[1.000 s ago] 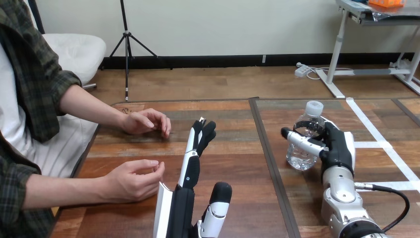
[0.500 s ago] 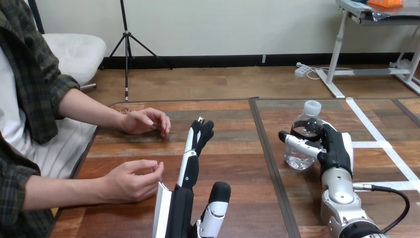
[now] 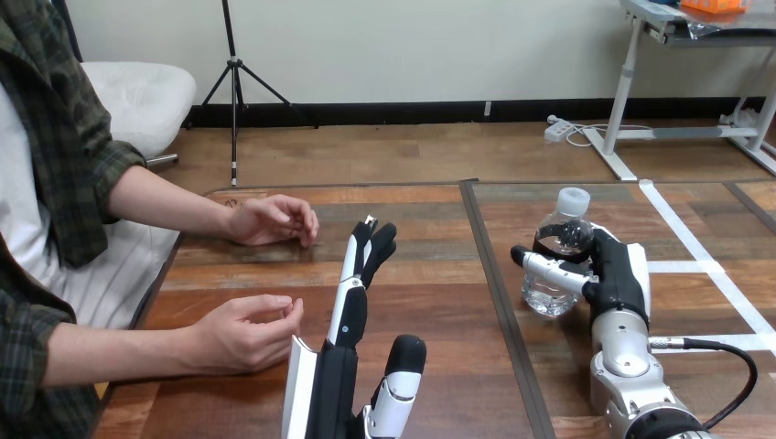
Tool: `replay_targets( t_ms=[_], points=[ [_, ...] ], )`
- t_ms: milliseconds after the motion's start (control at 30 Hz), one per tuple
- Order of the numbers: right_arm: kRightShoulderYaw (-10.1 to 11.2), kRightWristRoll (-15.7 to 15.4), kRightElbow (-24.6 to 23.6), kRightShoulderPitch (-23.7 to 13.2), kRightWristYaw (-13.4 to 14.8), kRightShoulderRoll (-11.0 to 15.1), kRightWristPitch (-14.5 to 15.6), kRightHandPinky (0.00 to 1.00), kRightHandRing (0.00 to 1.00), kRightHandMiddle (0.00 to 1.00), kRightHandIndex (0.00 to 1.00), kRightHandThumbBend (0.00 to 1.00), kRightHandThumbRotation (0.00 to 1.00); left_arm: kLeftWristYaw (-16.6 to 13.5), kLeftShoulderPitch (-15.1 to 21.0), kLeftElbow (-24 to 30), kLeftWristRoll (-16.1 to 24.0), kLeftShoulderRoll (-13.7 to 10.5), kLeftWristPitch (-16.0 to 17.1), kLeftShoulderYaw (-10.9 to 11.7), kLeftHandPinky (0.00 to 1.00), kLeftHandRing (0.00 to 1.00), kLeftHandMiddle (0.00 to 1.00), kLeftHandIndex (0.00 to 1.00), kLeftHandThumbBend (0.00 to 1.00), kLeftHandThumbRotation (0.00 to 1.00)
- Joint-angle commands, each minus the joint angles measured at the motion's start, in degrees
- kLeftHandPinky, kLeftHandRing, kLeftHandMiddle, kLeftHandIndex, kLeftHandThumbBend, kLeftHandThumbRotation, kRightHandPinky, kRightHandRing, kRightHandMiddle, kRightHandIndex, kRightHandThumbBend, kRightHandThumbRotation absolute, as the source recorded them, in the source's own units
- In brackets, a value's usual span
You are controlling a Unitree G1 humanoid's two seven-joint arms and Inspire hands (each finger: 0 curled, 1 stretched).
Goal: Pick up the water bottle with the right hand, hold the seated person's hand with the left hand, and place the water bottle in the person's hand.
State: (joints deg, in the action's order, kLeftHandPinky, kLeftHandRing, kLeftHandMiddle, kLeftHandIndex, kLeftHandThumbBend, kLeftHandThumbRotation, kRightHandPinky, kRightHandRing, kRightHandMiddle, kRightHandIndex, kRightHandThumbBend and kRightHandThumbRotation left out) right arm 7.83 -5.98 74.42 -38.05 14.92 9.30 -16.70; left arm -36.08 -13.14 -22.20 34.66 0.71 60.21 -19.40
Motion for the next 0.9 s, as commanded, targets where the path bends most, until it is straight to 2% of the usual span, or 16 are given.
replay_targets(
  t_ms=[0,167,500,867],
  points=[
    [-0.9,-1.0,-0.2,-3.9,0.8,0.5,-0.3,0.7,0.77,0.83,0.82,0.76,0.03,0.1,-2.5,2.5,-0.5,1.8,0.1,-0.1,0.92,0.91,0.93,0.99,0.49,1.0],
    [-0.6,-0.4,-0.2,-4.0,0.8,0.2,-0.2,0.7,0.76,0.83,0.82,0.77,0.02,1.0,-2.5,2.2,-2.2,1.9,0.7,-0.4,0.93,0.91,0.93,0.98,0.5,0.99],
    [0.3,0.6,-0.3,-4.2,3.1,-0.5,-0.8,0.62,0.67,0.73,0.74,0.76,0.0,0.8,-3.3,3.1,-0.8,1.9,-0.4,0.1,0.94,0.91,0.93,0.99,0.49,0.99],
    [0.8,1.7,-0.2,-4.2,3.9,-0.8,-0.6,0.56,0.6,0.64,0.66,0.73,0.0,0.5,-3.5,3.2,-0.7,1.9,-0.6,0.2,0.93,0.92,0.93,0.98,0.52,0.99]
  ],
)
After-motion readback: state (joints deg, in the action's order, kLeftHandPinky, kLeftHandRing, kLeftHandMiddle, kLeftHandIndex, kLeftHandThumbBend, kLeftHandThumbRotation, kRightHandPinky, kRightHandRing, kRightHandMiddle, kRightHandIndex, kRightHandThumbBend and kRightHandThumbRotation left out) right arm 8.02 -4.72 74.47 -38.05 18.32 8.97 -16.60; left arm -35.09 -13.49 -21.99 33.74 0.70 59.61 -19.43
